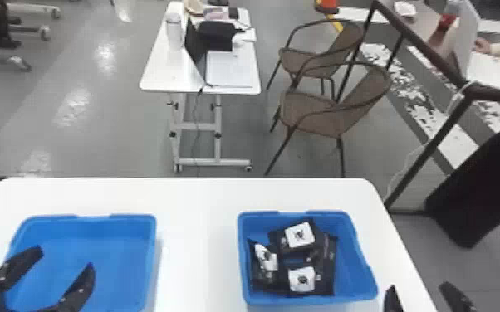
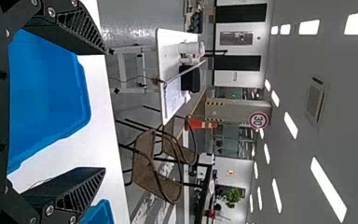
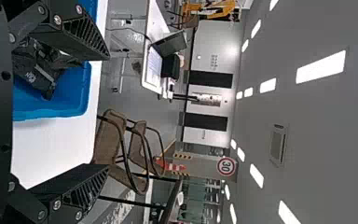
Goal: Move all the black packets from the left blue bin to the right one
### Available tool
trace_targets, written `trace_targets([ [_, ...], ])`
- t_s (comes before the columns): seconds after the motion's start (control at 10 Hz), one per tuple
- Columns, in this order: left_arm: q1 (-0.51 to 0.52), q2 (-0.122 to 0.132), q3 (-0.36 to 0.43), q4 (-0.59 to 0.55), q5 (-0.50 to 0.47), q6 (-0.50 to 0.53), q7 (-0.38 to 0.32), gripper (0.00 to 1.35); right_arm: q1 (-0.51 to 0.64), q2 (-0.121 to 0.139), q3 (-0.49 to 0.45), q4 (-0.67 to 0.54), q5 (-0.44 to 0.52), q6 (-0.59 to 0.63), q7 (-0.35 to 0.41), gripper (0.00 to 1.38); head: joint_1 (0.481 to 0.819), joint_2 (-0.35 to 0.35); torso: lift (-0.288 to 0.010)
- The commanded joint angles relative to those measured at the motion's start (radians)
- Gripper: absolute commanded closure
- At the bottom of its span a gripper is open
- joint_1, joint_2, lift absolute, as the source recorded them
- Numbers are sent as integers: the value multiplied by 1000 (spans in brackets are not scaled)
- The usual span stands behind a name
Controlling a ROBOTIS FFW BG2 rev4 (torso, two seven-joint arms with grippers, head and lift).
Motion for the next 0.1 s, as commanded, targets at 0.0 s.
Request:
trace_targets([
  [0.0,0,4,-1,1,2,4,-1,150,-1,13,0,0,-2,1,0,208,695,-145,0],
])
